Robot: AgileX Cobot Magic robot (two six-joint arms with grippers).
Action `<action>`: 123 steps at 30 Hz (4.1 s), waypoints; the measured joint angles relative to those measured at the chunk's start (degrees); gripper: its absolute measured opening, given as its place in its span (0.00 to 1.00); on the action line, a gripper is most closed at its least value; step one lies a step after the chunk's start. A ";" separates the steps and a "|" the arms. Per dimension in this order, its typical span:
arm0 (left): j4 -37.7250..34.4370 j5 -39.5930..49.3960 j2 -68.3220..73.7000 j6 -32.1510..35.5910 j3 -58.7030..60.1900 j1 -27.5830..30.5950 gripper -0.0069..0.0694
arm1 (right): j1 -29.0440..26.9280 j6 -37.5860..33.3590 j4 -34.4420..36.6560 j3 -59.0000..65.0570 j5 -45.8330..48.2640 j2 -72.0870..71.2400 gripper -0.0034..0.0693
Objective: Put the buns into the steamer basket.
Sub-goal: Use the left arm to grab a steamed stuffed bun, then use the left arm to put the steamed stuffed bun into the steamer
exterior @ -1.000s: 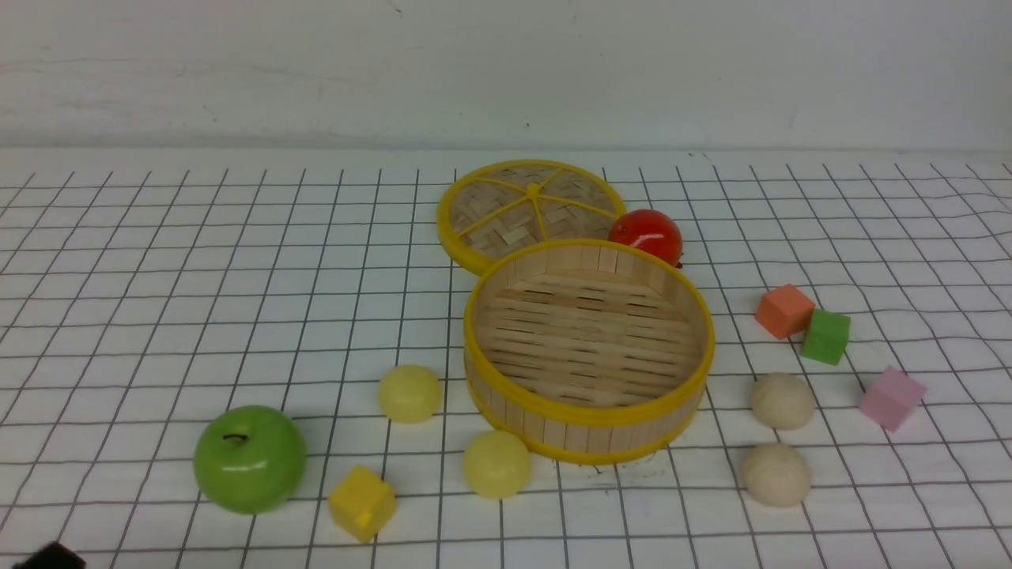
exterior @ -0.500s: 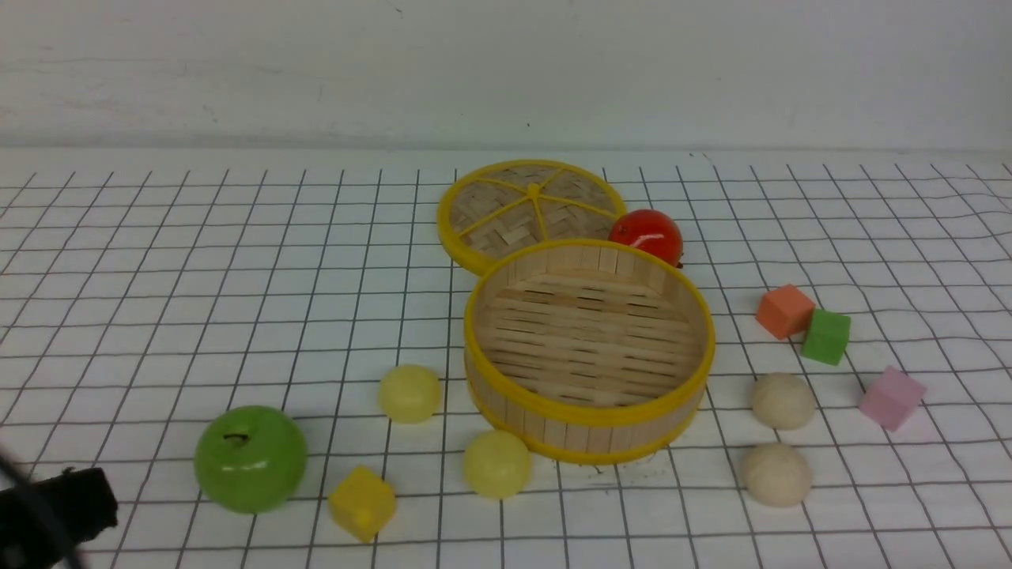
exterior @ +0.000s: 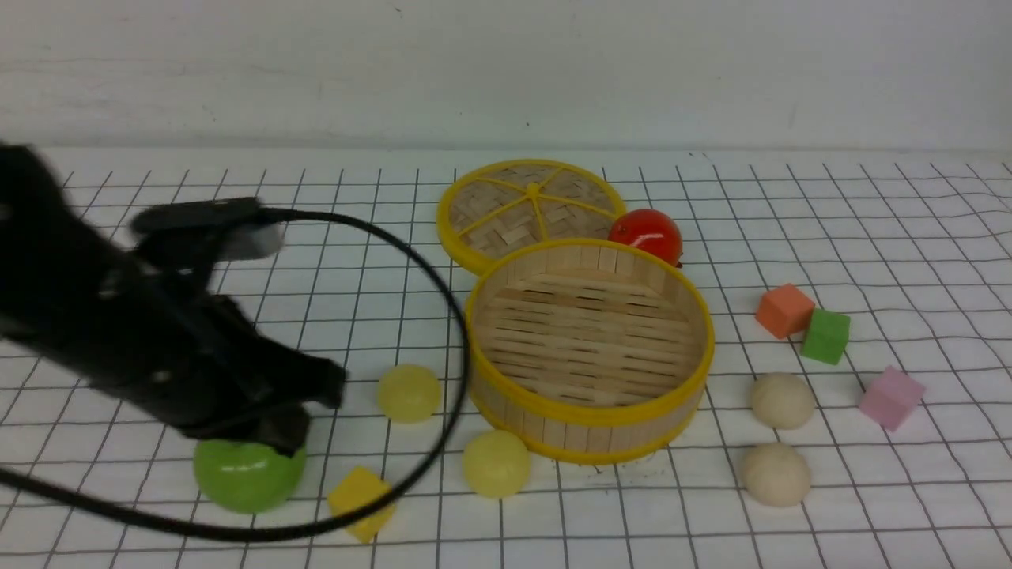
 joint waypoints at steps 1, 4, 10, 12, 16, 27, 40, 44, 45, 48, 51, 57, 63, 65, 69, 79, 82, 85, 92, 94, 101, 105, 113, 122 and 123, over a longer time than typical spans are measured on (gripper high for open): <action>3.03 0.89 4.13 -1.61 -3.40 -3.23 0.07 | 0.00 0.00 0.00 0.00 0.00 0.00 0.38; 7.81 2.01 10.89 -3.97 -9.76 -6.41 0.07 | 0.00 0.00 0.00 0.00 0.00 0.00 0.38; 9.79 2.10 22.31 -4.28 -19.90 -5.26 0.08 | 0.00 0.00 0.00 0.00 0.00 0.00 0.38; 9.79 2.10 26.36 -3.12 -22.73 -4.11 0.10 | 0.00 0.00 0.00 0.00 0.00 0.00 0.38; 9.94 1.96 30.80 -1.18 -25.92 -3.27 0.23 | 0.00 0.00 0.00 0.00 0.00 0.00 0.38; 14.11 -5.86 35.43 -0.35 -27.22 -3.27 0.47 | 0.00 0.00 0.00 0.00 0.00 0.00 0.38; 13.90 -6.61 37.04 -0.35 -27.22 -3.27 0.48 | 0.00 0.00 0.00 0.00 0.00 0.00 0.38; 13.79 -5.74 37.22 -0.35 -27.22 -3.27 0.48 | 0.00 0.00 0.00 0.00 0.00 0.00 0.38; 13.79 -5.15 37.22 -0.35 -27.22 -3.27 0.48 | 0.00 0.00 0.00 0.00 0.00 0.00 0.38; 13.64 -4.72 36.84 -0.35 -27.22 -3.27 0.48 | 0.00 0.00 0.00 0.00 0.00 0.00 0.38; 13.59 -4.25 35.29 -0.35 -27.22 -3.27 0.48 | 0.00 0.00 0.00 0.00 0.00 0.00 0.38; 11.22 -0.33 32.44 -0.35 -27.78 -3.27 0.48 | 0.00 0.00 0.00 0.00 0.00 0.00 0.38; 11.22 -0.79 34.68 -0.33 -27.78 -3.33 0.48 | 0.00 0.00 0.00 0.00 0.00 0.00 0.38; 11.22 -1.20 35.15 -0.33 -27.78 -3.33 0.48 | 0.00 0.00 0.00 0.00 0.00 0.00 0.38; 12.73 -2.21 36.62 -0.28 -27.78 -3.33 0.48 | 0.00 0.00 0.00 0.00 0.00 0.00 0.38; 14.69 -5.34 38.21 -0.28 -27.78 -3.33 0.43 | 0.00 0.00 0.00 0.00 0.00 0.00 0.38; 14.81 -6.05 39.11 -0.28 -27.90 -3.33 0.38 | 0.00 0.00 0.00 0.00 0.00 0.00 0.38; 15.14 -6.45 39.67 -0.28 -27.90 -3.33 0.34 | 0.00 0.00 0.00 0.00 0.00 0.00 0.38; 15.15 -4.60 38.70 -1.28 -27.90 -3.33 0.09 | 0.00 0.00 0.00 0.00 0.00 0.00 0.38; 15.15 -3.52 37.53 -1.28 -27.90 -3.33 0.07 | 0.00 0.00 0.00 0.00 0.00 0.00 0.38; 15.23 -3.61 26.72 -1.43 -27.88 -6.54 0.07 | 0.00 0.00 0.00 0.00 0.00 0.00 0.38; 13.05 -8.09 25.05 -0.37 -29.96 -9.22 0.07 | 0.00 0.00 0.00 0.00 0.00 0.00 0.38; 12.37 -16.99 37.02 -0.10 -34.69 -9.65 0.10 | 0.00 0.00 0.00 0.00 0.00 0.00 0.38; 14.35 -18.89 44.11 -0.10 -39.24 -9.65 0.45 | 0.00 0.00 0.00 0.00 0.00 0.00 0.38; 14.48 -18.73 44.04 -0.10 -39.24 -9.65 0.51 | 0.00 0.00 0.00 0.00 0.00 0.00 0.38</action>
